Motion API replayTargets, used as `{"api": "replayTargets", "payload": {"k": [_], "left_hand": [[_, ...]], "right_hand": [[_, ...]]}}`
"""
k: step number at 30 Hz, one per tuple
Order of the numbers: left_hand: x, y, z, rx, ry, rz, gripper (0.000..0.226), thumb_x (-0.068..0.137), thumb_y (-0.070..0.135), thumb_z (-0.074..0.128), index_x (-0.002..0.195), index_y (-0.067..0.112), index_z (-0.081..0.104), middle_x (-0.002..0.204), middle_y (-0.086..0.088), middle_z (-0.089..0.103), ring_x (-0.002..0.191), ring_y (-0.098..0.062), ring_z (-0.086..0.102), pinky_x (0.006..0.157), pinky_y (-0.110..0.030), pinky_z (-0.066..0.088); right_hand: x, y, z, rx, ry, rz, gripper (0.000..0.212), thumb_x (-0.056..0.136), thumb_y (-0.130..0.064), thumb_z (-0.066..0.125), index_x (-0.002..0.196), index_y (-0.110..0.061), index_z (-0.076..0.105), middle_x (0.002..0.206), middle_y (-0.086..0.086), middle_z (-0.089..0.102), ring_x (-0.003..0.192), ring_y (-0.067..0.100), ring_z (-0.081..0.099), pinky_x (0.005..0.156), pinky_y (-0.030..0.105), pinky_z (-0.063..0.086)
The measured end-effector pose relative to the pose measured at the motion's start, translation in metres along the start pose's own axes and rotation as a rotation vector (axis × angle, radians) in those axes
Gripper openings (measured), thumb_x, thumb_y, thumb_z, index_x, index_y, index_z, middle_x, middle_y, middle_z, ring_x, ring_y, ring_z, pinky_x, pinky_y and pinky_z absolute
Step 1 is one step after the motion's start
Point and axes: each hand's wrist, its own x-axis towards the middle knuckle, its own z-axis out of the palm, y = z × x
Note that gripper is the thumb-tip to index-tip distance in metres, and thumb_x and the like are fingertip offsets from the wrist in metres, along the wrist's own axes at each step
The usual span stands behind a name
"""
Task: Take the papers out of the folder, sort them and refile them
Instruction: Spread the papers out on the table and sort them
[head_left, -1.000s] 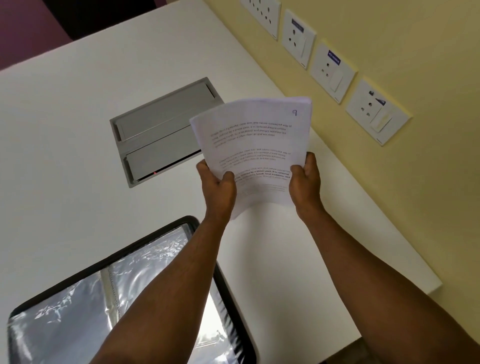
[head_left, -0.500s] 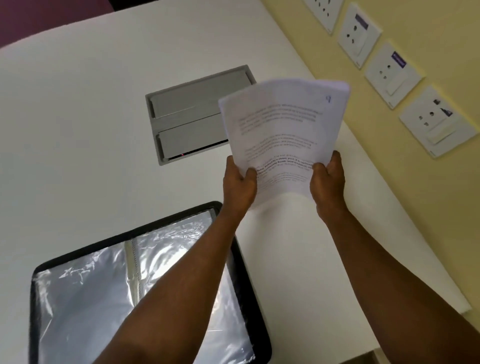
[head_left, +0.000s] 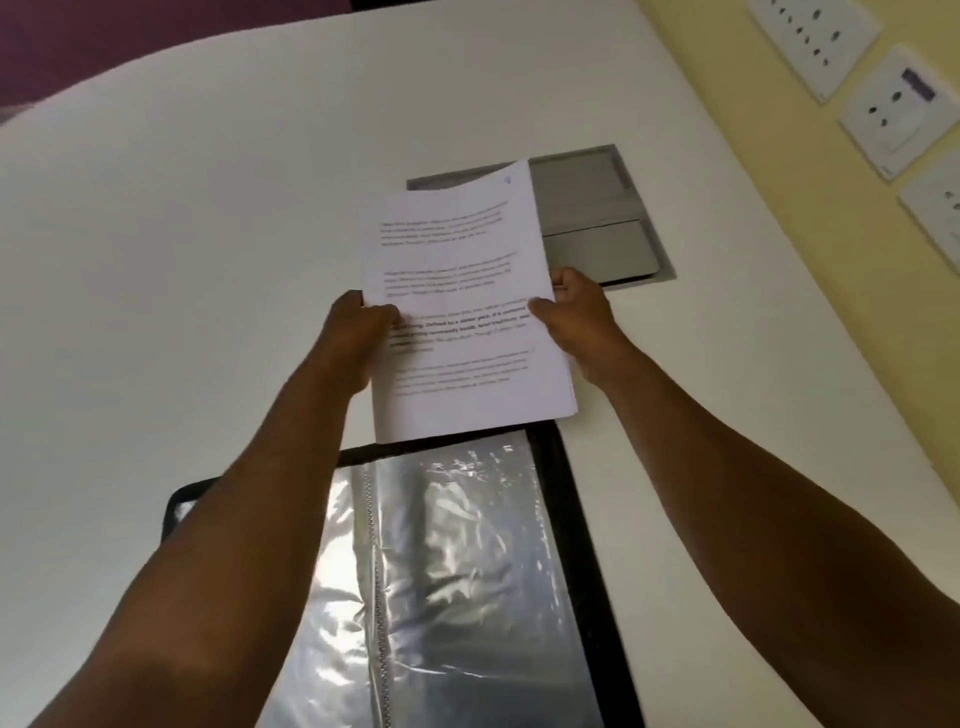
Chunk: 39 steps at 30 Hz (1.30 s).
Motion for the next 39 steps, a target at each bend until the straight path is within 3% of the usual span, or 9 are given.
{"api": "replayTargets", "payload": {"k": [6, 14, 16, 22, 25, 28, 31, 34, 39], "left_hand": [[0.054, -0.040, -0.071, -0.003, 0.150, -0.113, 0.047, 0.080, 0.002, 0.065, 0.124, 0.014, 0.053, 0.122, -0.004, 0.063, 0.103, -0.025, 0.063, 0.084, -0.041, 0.054], [0.100, -0.084, -0.096, 0.098, 0.284, -0.138, 0.051, 0.084, 0.004, 0.065, 0.131, 0.014, 0.049, 0.128, -0.005, 0.058, 0.103, -0.023, 0.057, 0.084, -0.036, 0.049], [0.106, -0.094, -0.094, 0.178, 0.304, -0.123, 0.051, 0.084, 0.006, 0.065, 0.132, 0.013, 0.048, 0.129, -0.006, 0.058, 0.106, -0.023, 0.058, 0.087, -0.036, 0.049], [0.099, -0.110, -0.088, 0.415, 0.344, -0.054, 0.059, 0.085, 0.015, 0.065, 0.139, 0.009, 0.043, 0.133, -0.011, 0.056, 0.117, -0.028, 0.056, 0.099, -0.037, 0.047], [0.079, -0.113, -0.089, 0.530, 0.406, 0.070, 0.061, 0.087, 0.020, 0.064, 0.141, 0.006, 0.041, 0.132, -0.013, 0.053, 0.117, -0.029, 0.055, 0.099, -0.037, 0.046], [0.051, -0.122, -0.091, 0.485, 0.499, 0.172, 0.053, 0.088, 0.021, 0.064, 0.137, 0.009, 0.048, 0.125, -0.008, 0.057, 0.111, -0.023, 0.057, 0.092, -0.029, 0.045], [0.012, -0.137, -0.089, 0.474, 0.458, 0.268, 0.046, 0.088, 0.019, 0.065, 0.132, 0.009, 0.053, 0.118, -0.006, 0.060, 0.104, -0.017, 0.058, 0.083, -0.021, 0.041], [-0.029, -0.156, -0.089, 0.493, 0.422, 0.265, 0.043, 0.089, 0.018, 0.064, 0.131, 0.010, 0.054, 0.120, -0.005, 0.059, 0.105, -0.016, 0.057, 0.085, -0.022, 0.042], [-0.098, -0.198, -0.106, 0.714, 0.463, 0.210, 0.036, 0.091, 0.018, 0.059, 0.125, 0.009, 0.058, 0.117, -0.015, 0.061, 0.107, -0.032, 0.058, 0.092, -0.043, 0.048]], "right_hand": [[0.035, 0.008, 0.090, 0.084, -0.086, 0.128, 0.024, 0.091, -0.013, 0.064, 0.113, -0.011, 0.057, 0.110, 0.005, 0.068, 0.095, 0.020, 0.067, 0.086, 0.039, 0.057], [0.070, 0.034, 0.158, -0.083, -0.131, 0.144, 0.029, 0.089, -0.015, 0.065, 0.117, -0.012, 0.056, 0.113, 0.004, 0.067, 0.095, 0.018, 0.067, 0.084, 0.034, 0.057], [0.072, 0.040, 0.164, -0.154, -0.129, 0.121, 0.032, 0.090, -0.016, 0.065, 0.120, -0.012, 0.055, 0.114, 0.002, 0.066, 0.093, 0.015, 0.065, 0.078, 0.027, 0.053], [0.062, 0.051, 0.154, -0.445, -0.067, 0.020, 0.033, 0.093, -0.028, 0.062, 0.121, -0.011, 0.055, 0.106, 0.002, 0.067, 0.093, 0.016, 0.063, 0.073, 0.024, 0.046], [0.043, 0.056, 0.141, -0.547, 0.021, -0.120, 0.030, 0.096, -0.027, 0.057, 0.122, -0.013, 0.058, 0.116, 0.005, 0.066, 0.105, 0.021, 0.062, 0.087, 0.032, 0.051], [0.012, 0.068, 0.122, -0.562, 0.114, -0.323, 0.024, 0.095, -0.020, 0.055, 0.117, -0.011, 0.062, 0.114, 0.006, 0.066, 0.104, 0.023, 0.060, 0.091, 0.037, 0.050], [-0.025, 0.088, 0.104, -0.556, 0.129, -0.436, 0.022, 0.093, -0.018, 0.058, 0.113, -0.010, 0.064, 0.108, 0.007, 0.066, 0.099, 0.023, 0.058, 0.087, 0.035, 0.048], [-0.061, 0.108, 0.084, -0.567, 0.140, -0.434, 0.023, 0.091, -0.017, 0.061, 0.113, -0.010, 0.064, 0.108, 0.007, 0.065, 0.099, 0.023, 0.057, 0.085, 0.034, 0.048], [-0.121, 0.142, 0.054, -0.588, 0.160, -0.285, 0.025, 0.089, -0.015, 0.063, 0.114, -0.009, 0.062, 0.105, 0.008, 0.062, 0.098, 0.027, 0.056, 0.083, 0.039, 0.050]]}}
